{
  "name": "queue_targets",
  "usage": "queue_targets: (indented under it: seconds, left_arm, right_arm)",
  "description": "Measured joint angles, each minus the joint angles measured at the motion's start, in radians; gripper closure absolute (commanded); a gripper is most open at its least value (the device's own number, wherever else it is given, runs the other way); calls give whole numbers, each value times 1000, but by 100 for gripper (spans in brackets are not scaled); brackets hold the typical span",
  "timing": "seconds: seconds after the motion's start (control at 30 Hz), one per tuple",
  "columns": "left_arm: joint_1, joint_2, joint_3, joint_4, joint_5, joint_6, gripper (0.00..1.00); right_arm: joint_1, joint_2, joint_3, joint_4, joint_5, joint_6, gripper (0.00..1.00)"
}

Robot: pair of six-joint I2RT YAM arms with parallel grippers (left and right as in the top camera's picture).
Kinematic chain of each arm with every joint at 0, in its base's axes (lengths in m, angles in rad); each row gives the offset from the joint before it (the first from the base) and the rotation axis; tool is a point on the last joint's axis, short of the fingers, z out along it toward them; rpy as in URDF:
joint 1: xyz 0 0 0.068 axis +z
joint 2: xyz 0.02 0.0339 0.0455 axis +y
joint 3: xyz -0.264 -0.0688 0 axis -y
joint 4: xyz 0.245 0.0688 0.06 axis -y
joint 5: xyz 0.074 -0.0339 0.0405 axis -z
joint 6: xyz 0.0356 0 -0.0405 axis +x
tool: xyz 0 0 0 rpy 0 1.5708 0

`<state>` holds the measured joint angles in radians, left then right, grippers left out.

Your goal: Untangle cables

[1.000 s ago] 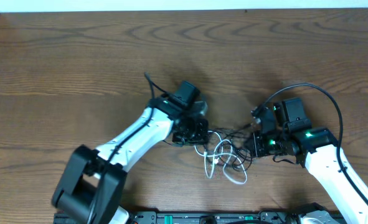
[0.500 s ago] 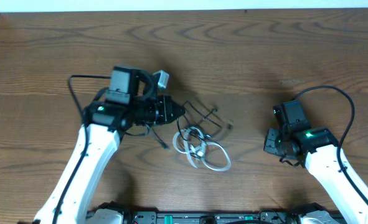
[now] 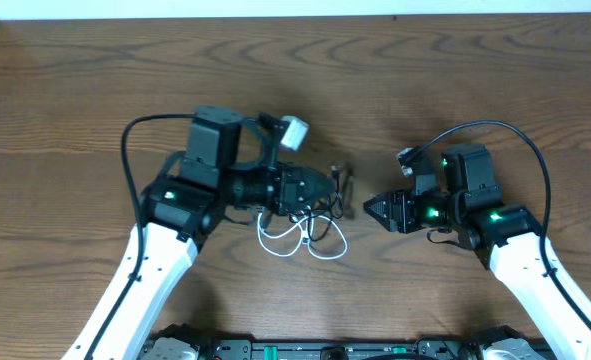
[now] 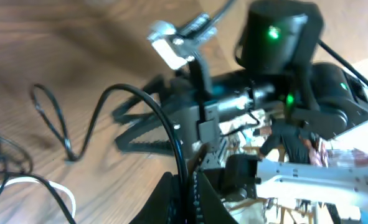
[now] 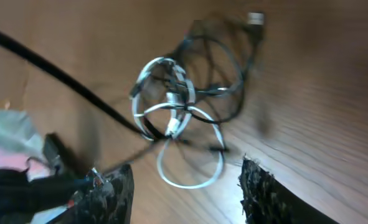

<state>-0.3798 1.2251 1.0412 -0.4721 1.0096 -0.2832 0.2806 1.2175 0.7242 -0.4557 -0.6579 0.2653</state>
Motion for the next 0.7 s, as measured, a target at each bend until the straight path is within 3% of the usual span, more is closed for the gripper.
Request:
queue_targets:
  seconds: [0.27,0.53,0.7]
  left_arm:
    - [-78,-10,0,91,10,0,92]
    - [-82,-47,0,132,50,0,92]
    - [-73,-72,0,137,63,0,92]
  right_arm:
    - [8,0,0,66,-51,-15,51]
    - [8,0,0,27,79,19,94]
    - [8,0,0,-96,300,114,93]
